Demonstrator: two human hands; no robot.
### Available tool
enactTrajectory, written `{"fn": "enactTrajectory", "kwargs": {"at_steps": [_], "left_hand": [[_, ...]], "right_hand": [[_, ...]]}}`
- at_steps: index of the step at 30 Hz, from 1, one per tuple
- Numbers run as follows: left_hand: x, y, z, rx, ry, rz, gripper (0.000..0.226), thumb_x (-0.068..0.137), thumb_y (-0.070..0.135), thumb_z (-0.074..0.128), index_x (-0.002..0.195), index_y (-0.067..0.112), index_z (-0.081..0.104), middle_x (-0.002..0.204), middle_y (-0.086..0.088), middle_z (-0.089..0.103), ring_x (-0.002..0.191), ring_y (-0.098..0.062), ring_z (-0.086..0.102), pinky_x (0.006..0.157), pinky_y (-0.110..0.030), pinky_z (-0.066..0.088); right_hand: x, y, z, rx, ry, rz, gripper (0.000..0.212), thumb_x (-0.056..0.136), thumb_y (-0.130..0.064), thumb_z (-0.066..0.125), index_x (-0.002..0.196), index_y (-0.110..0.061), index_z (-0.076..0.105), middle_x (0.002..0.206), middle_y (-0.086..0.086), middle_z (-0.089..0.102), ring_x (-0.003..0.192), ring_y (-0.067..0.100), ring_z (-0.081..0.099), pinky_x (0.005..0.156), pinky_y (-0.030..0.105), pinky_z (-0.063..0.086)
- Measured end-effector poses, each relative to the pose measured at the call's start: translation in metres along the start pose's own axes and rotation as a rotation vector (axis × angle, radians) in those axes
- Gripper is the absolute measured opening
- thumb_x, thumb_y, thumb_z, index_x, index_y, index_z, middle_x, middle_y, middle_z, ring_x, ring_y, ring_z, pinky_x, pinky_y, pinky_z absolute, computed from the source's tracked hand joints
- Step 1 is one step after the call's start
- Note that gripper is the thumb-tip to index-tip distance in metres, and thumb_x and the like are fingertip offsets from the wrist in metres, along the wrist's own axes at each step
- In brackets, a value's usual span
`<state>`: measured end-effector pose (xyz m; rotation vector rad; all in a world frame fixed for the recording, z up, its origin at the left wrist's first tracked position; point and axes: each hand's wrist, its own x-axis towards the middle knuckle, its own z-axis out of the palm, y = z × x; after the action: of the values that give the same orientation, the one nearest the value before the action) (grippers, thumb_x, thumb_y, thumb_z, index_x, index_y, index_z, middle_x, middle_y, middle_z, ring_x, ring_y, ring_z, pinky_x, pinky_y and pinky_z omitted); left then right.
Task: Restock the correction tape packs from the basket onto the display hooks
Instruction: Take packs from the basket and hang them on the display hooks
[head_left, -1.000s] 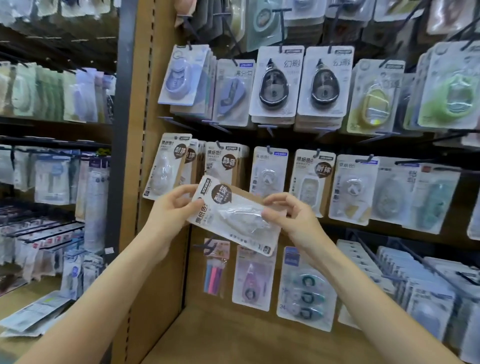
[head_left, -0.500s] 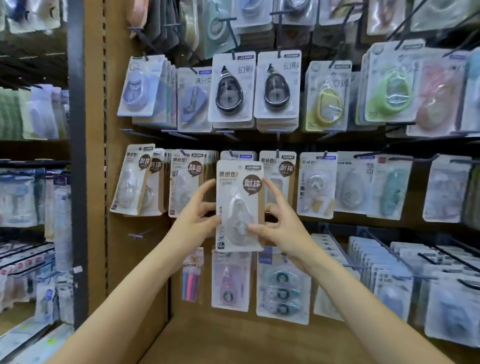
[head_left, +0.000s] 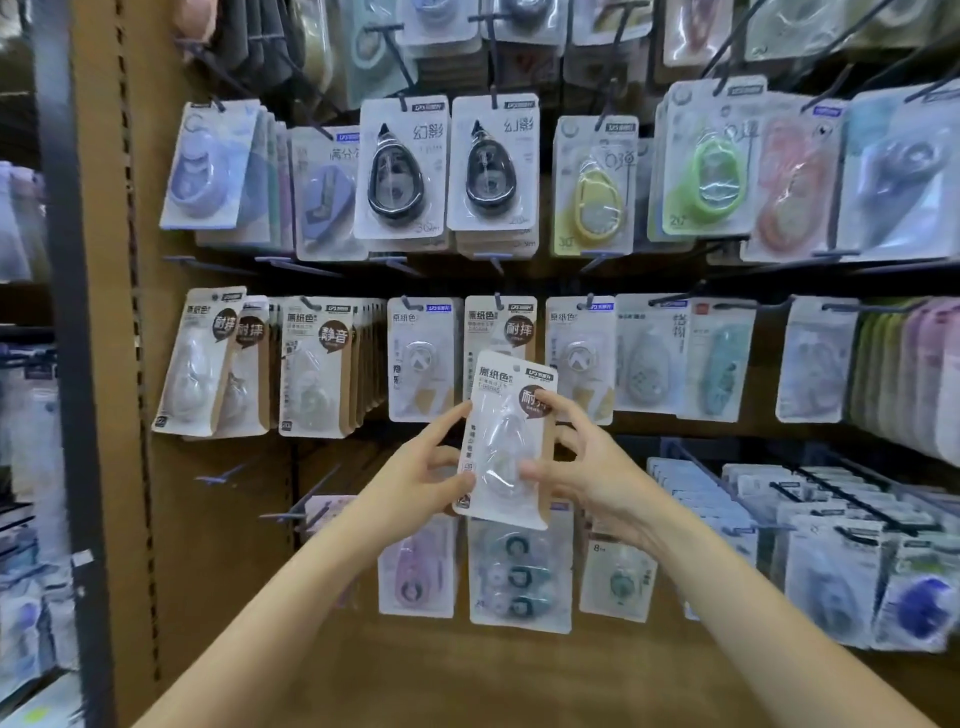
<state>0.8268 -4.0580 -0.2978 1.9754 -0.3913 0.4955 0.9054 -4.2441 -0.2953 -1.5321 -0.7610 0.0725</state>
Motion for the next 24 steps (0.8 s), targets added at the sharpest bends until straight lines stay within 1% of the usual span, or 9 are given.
{"fn": "enactTrajectory", "kwargs": {"at_steps": [4,7,11,13,15,17,19,22,24], "left_hand": [[0.01,0.005,0.017,0.003,-0.042,0.008,0.071,0.089,0.0,0.056,0.138,0.041,0.026,0.088,0.006,0.07,0.071,-0.005,0.063,0.069,-0.021,0.05],[0.014,0.008,0.032,0.02,-0.089,0.019,0.071,0.089,0.0,0.055,0.139,0.041,0.025,0.09,0.005,0.067,0.071,-0.006,0.064,0.067,-0.022,0.051],[0.019,0.006,0.043,0.083,-0.057,0.051,0.074,0.088,-0.001,0.056,0.14,0.041,0.024,0.09,0.002,0.07,0.082,-0.02,0.068,0.077,-0.035,0.054],[0.019,0.005,0.044,0.106,-0.007,0.063,0.074,0.088,-0.001,0.054,0.141,0.041,0.024,0.086,0.001,0.071,0.085,-0.023,0.067,0.08,-0.037,0.053],[0.018,0.003,0.041,0.133,0.055,0.065,0.073,0.09,-0.001,0.053,0.138,0.044,0.02,0.082,0.002,0.069,0.081,-0.017,0.065,0.078,-0.03,0.052],[0.015,-0.001,0.032,0.156,0.13,0.066,0.072,0.09,0.001,0.052,0.133,0.046,0.018,0.082,0.005,0.068,0.077,-0.009,0.063,0.071,-0.02,0.049],[0.012,-0.007,0.019,0.151,0.195,0.06,0.071,0.09,0.001,0.053,0.13,0.048,0.018,0.082,0.005,0.068,0.069,-0.003,0.062,0.063,-0.015,0.048],[0.009,-0.015,-0.001,0.153,0.275,0.048,0.072,0.09,-0.001,0.052,0.135,0.045,0.019,0.08,0.002,0.065,0.063,-0.007,0.058,0.056,-0.018,0.046],[0.009,-0.021,-0.014,0.147,0.313,0.037,0.073,0.089,-0.003,0.051,0.142,0.039,0.022,0.083,-0.004,0.065,0.066,-0.016,0.059,0.057,-0.022,0.047]], "right_hand": [[-0.006,-0.002,-0.018,-0.059,0.06,-0.054,0.087,0.074,-0.002,0.075,0.14,-0.037,0.031,0.126,-0.009,0.055,0.116,0.018,0.057,0.09,0.044,0.053],[-0.009,0.0,-0.032,-0.085,0.143,-0.087,0.092,0.073,-0.002,0.076,0.141,-0.039,0.027,0.131,-0.003,0.054,0.117,0.016,0.056,0.094,0.046,0.051],[-0.015,0.0,-0.044,-0.108,0.21,-0.13,0.094,0.073,-0.006,0.077,0.139,-0.045,0.023,0.135,-0.002,0.051,0.116,0.016,0.056,0.095,0.047,0.049],[-0.016,-0.002,-0.042,-0.153,0.163,-0.186,0.095,0.074,-0.007,0.076,0.138,-0.048,0.02,0.141,-0.004,0.044,0.118,0.018,0.056,0.096,0.045,0.049],[-0.014,-0.007,-0.033,-0.256,0.095,-0.252,0.096,0.076,-0.009,0.075,0.138,-0.052,0.016,0.145,-0.009,0.037,0.123,0.015,0.051,0.099,0.041,0.047],[-0.008,-0.014,-0.02,-0.321,0.025,-0.292,0.096,0.079,-0.008,0.072,0.139,-0.053,0.013,0.14,-0.018,0.034,0.125,0.01,0.048,0.102,0.035,0.046],[0.002,-0.021,-0.007,-0.325,-0.038,-0.302,0.093,0.081,-0.005,0.069,0.138,-0.051,0.012,0.142,-0.016,0.032,0.127,0.015,0.048,0.102,0.033,0.045],[0.018,-0.026,0.014,-0.326,-0.088,-0.323,0.092,0.082,-0.008,0.068,0.141,-0.052,0.013,0.148,-0.009,0.03,0.128,0.017,0.048,0.104,0.04,0.044],[0.03,-0.027,0.027,-0.351,-0.101,-0.348,0.093,0.081,-0.011,0.069,0.142,-0.052,0.013,0.153,-0.007,0.026,0.13,0.019,0.045,0.105,0.048,0.041]]}}
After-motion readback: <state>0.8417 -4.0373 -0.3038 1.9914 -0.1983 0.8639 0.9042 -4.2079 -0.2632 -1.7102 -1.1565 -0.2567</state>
